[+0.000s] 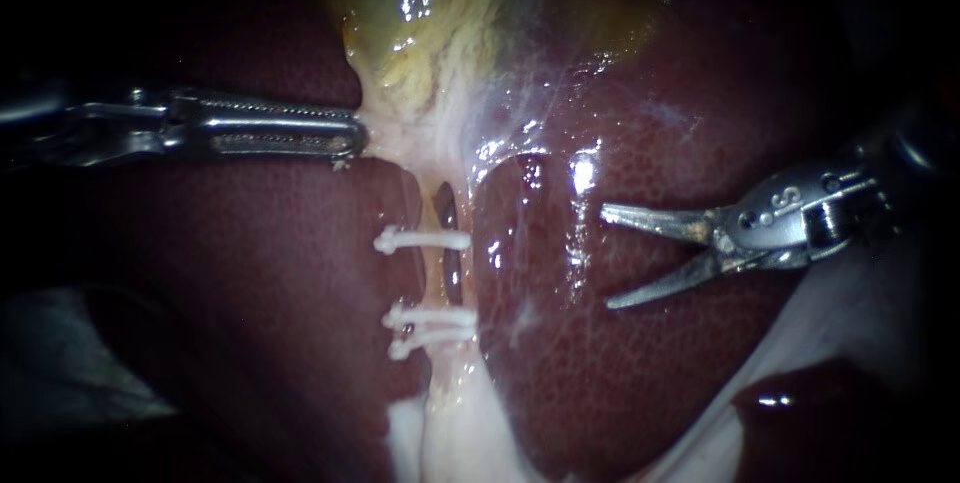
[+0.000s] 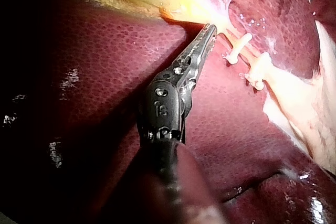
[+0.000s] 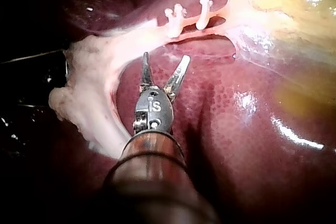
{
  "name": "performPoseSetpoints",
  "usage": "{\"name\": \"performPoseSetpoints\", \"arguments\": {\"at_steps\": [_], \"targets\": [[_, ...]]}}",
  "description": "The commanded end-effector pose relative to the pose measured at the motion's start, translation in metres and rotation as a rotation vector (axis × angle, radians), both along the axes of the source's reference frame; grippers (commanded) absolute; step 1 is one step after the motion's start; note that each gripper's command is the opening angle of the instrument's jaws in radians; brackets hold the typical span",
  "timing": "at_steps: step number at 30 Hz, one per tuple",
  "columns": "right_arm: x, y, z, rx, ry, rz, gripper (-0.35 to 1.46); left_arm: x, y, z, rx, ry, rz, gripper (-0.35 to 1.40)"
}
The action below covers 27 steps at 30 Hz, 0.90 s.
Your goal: Go to the cutting position left tube
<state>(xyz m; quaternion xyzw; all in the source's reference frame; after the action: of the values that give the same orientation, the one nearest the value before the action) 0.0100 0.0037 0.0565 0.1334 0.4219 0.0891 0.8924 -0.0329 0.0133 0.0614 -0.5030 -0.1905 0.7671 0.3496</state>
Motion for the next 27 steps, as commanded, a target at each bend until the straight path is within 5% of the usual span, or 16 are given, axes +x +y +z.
{"name": "performPoseSetpoints", "arguments": {"at_steps": [1,13,18,27], "targets": [[0.0000,0.0000,0.0001,0.000,0.000,0.001,1.44,0.0001,0.0000,-0.0003,0.002,-0.002,0.003,-0.35],[0.0007,-0.0004,0.0007,0.011,0.014,-0.013,1.44,0.0019,0.0006,-0.0074,-0.006,-0.034,-0.002,-0.35],[0.0027,-0.0011,0.0014,0.041,0.046,-0.045,1.44,0.0019,0.0004,-0.0076,-0.011,-0.033,0.000,-0.35],[0.0083,-0.0034,0.0042,0.162,0.106,-0.051,1.44,0.0019,0.0005,-0.0069,-0.014,-0.032,-0.001,-0.35]]}}
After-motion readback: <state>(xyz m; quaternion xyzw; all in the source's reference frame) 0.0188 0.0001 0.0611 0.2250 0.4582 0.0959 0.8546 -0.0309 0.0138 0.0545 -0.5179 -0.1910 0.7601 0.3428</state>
